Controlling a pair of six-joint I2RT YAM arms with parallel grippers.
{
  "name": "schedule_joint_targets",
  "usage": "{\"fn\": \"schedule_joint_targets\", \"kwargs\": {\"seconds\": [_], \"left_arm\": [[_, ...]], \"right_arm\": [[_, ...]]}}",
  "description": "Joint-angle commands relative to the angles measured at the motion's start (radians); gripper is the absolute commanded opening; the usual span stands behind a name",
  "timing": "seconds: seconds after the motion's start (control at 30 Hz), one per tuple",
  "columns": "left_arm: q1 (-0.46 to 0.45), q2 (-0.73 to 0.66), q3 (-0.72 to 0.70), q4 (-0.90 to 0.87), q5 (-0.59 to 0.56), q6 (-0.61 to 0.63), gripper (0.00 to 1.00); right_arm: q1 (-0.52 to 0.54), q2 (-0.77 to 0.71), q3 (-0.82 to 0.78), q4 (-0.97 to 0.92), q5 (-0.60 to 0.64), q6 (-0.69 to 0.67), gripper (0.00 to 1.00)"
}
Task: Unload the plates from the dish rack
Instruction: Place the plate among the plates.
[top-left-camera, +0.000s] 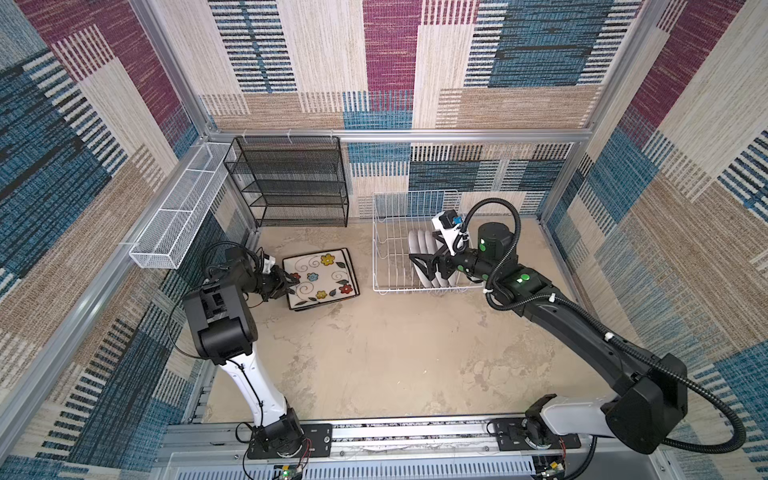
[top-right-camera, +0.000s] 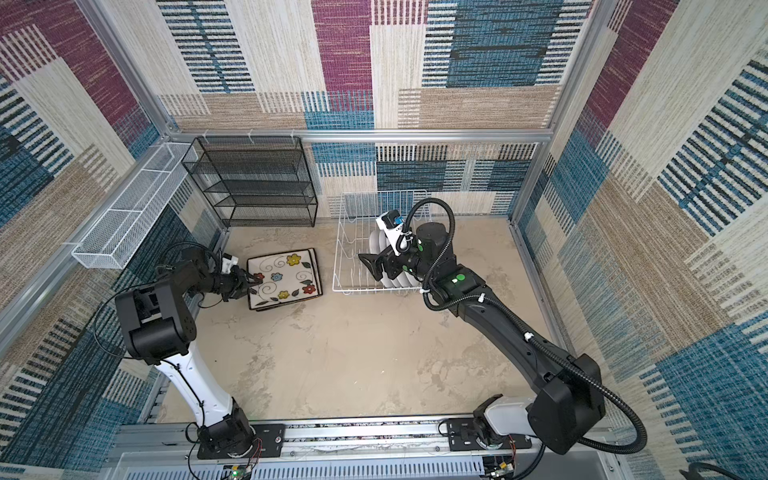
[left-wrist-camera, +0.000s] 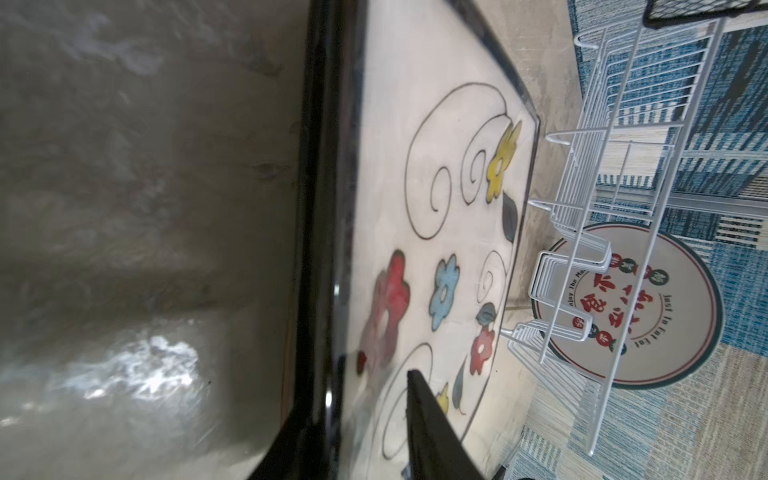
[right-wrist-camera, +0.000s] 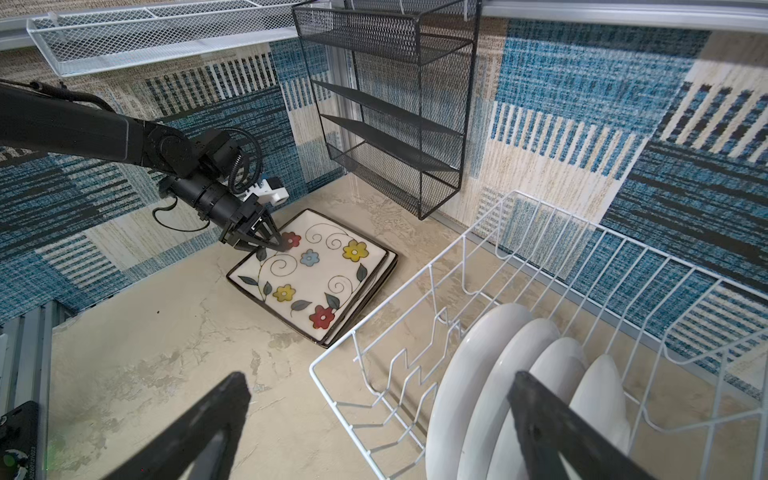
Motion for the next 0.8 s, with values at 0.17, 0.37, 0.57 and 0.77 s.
{"fn": "schedule_joint_targets", "kwargs": {"seconds": [0.17, 0.37, 0.57, 0.77], "left_arm": [[0.000, 0.000, 0.019, -0.013, -0.015, 0.009, 0.37], [0.002, 0.003, 0.033, -0.029, -0.052, 0.009, 0.38], [0.001, -0.041, 0.031, -0.033, -0.089, 0.007, 0.47], [0.000, -0.080, 0.037, -0.035, -0.111, -0.017, 0.57]], "right_arm": [[0.001, 0.001, 0.008, 0.007, 0.003, -0.009, 1.00], [0.002, -0.003, 0.003, 0.004, 0.006, -0.009, 1.00], [0.001, -0.004, 0.002, -0.001, 0.011, -0.011, 1.00], [0.000, -0.008, 0.001, -0.004, 0.016, -0.013, 1.00]]}}
